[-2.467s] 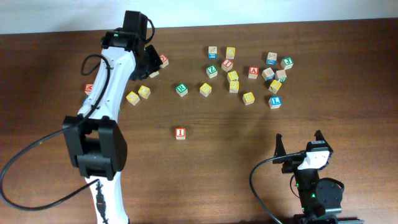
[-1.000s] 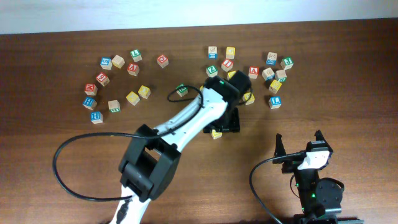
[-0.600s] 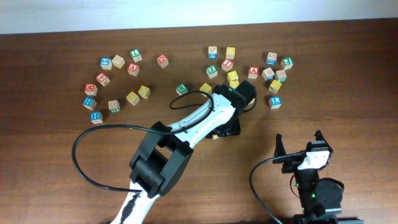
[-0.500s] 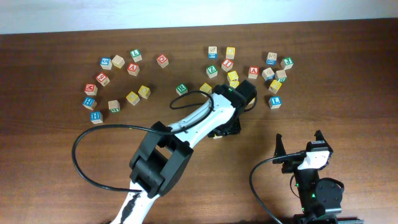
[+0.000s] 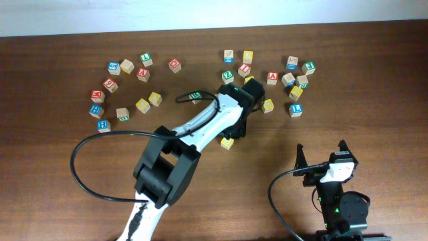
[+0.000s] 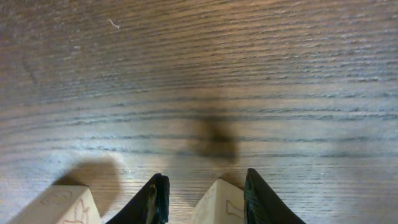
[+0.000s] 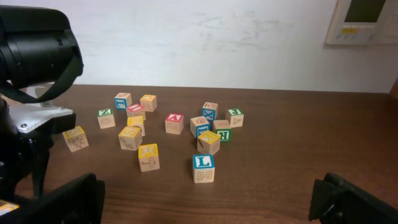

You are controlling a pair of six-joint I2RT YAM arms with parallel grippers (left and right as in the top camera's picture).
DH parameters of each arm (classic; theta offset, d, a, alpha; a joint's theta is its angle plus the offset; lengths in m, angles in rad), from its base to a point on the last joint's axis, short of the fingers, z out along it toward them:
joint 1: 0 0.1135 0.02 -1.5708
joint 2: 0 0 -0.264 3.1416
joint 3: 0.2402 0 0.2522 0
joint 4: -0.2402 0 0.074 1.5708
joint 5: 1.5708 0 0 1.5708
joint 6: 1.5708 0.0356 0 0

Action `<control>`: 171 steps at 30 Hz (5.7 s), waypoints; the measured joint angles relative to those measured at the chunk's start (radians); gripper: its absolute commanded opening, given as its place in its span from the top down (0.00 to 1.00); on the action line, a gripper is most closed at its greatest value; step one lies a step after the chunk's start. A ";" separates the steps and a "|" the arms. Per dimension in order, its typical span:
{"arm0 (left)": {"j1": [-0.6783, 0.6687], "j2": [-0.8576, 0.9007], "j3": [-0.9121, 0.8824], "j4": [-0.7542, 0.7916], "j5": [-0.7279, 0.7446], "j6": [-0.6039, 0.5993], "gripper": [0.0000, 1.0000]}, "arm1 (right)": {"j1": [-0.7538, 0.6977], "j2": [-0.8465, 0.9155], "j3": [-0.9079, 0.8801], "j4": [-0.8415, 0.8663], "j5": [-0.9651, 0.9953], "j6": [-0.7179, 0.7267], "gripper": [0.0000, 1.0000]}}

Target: Spell out ICRA

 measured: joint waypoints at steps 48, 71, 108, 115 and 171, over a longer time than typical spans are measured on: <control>0.044 0.000 0.000 -0.109 0.097 0.252 0.71 | 0.000 0.000 0.000 0.000 0.000 0.000 0.02; 0.111 0.000 0.177 -0.197 0.072 0.827 0.39 | 0.000 0.000 0.000 0.000 0.000 0.001 0.02; 0.490 -0.001 0.210 -0.209 0.158 -0.141 0.13 | 0.000 0.000 0.000 0.000 0.000 0.000 0.02; 0.576 -0.001 0.210 -0.222 0.075 -0.183 0.03 | 0.000 0.000 0.000 0.000 0.000 0.000 0.02; 0.680 -0.001 0.206 -0.390 0.052 -0.184 0.01 | 0.367 1.687 1.476 -0.758 -0.542 -0.121 0.01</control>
